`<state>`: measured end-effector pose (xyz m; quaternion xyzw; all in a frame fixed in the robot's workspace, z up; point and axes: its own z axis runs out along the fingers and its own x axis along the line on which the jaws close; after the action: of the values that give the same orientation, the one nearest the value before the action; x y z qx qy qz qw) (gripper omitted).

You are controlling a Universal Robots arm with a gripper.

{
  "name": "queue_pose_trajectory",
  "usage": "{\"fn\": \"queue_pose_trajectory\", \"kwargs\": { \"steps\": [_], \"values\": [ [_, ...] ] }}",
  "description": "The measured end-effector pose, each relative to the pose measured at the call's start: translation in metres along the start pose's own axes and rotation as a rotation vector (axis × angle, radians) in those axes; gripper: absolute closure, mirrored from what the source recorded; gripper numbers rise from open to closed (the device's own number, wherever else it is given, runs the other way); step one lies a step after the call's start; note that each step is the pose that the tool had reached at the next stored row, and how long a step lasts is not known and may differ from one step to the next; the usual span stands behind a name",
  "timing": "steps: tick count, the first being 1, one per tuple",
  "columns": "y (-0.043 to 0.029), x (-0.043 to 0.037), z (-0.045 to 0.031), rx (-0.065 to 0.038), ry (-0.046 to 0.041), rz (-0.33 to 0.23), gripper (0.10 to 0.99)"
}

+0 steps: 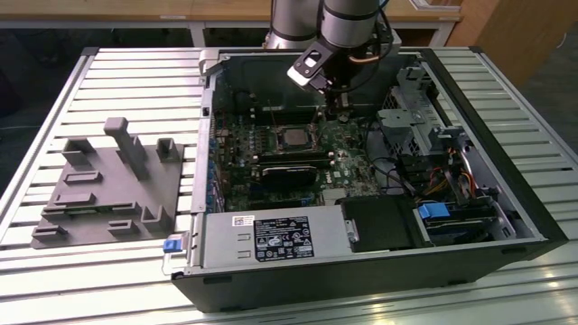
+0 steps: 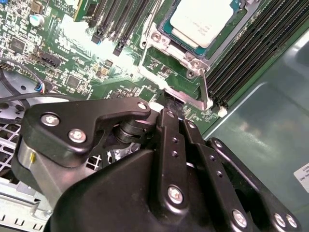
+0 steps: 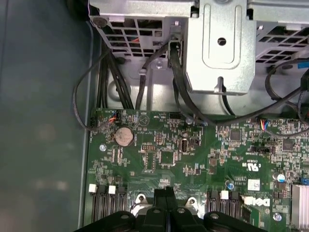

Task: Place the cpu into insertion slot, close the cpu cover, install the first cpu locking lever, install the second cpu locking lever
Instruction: 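Close the cpu cover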

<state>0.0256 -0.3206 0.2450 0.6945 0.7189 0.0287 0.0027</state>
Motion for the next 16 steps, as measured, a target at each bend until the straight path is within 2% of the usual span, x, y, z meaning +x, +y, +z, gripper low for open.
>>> {"fn": "queue_pose_trajectory", "kwargs": {
  "steps": [16],
  "values": [
    [-0.0040, 0.0001, -0.0001, 0.000, 0.0002, 0.000, 0.980]
  ]
}}
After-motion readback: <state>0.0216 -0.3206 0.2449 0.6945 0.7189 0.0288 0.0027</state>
